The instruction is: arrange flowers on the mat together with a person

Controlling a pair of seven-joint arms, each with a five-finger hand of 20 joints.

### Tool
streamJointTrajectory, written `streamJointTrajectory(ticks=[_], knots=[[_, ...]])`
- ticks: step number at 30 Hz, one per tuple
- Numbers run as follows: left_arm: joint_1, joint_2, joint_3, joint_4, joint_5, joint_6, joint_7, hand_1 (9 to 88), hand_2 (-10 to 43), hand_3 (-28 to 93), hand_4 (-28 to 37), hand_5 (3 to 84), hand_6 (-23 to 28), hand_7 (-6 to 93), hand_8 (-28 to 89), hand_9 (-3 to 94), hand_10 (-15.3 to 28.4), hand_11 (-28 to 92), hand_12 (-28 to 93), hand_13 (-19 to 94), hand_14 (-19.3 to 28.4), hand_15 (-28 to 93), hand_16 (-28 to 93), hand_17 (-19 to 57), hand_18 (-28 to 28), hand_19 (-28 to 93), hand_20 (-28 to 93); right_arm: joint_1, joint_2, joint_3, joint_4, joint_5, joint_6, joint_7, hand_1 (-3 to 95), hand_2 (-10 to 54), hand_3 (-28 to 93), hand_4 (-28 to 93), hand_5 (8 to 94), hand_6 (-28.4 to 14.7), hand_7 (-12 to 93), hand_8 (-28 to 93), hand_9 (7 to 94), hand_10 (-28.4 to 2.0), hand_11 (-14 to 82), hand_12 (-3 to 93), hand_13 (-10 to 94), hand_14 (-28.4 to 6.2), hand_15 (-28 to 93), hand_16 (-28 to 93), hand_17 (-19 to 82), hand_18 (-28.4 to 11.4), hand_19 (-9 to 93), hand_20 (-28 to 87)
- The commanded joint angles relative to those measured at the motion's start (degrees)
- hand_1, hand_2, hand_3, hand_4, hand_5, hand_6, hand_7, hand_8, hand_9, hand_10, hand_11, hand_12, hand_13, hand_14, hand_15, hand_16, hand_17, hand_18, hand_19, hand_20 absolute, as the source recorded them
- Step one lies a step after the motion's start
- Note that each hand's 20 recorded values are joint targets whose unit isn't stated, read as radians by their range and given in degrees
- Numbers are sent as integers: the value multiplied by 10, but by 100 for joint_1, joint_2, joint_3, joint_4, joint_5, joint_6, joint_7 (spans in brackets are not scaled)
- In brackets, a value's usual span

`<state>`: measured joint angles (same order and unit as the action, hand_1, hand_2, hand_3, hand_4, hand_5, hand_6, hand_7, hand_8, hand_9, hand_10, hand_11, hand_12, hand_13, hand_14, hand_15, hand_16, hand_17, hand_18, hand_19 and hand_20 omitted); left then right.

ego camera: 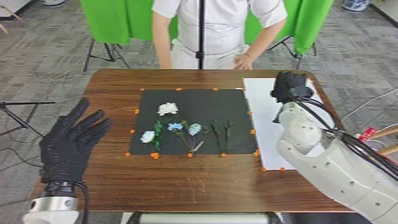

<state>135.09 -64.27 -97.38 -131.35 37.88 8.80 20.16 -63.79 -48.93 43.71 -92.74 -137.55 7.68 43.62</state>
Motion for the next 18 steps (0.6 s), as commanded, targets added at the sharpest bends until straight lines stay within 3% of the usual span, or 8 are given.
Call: streamJointTrajectory(ticks=[1, 11, 18], knots=[[-3, 6, 22, 15, -19, -18, -22, 203, 93, 755, -283, 340, 96, 63, -74, 364, 216, 222, 102, 300, 284, 496, -102, -31, 269, 649, 136, 21, -726, -441, -338, 25, -329, -643, 539, -95, 691, -283, 876, 51, 114, -18, 937, -52, 144, 246, 827, -35, 278, 322, 232, -136, 716, 41], [55, -14, -6, 12, -21, -3, -70, 203, 93, 757, -283, 341, 97, 63, -75, 365, 216, 222, 102, 299, 284, 496, -103, -31, 269, 648, 138, -332, -663, -526, -556, 54, -687, -741, 521, -95, 709, -283, 839, 57, 109, -30, 918, -59, 77, 279, 769, -47, 285, 304, 197, -143, 668, 45], [5, -5, 31, 34, -96, -4, -72, 204, 93, 757, -283, 343, 98, 63, -74, 365, 217, 223, 102, 300, 284, 496, -103, -31, 268, 648, 138, -385, -677, -532, -613, 166, -900, -820, 478, -95, 736, -283, 766, 58, 121, -54, 843, -76, 122, 229, 721, -66, 326, 227, 175, -144, 626, 73]])
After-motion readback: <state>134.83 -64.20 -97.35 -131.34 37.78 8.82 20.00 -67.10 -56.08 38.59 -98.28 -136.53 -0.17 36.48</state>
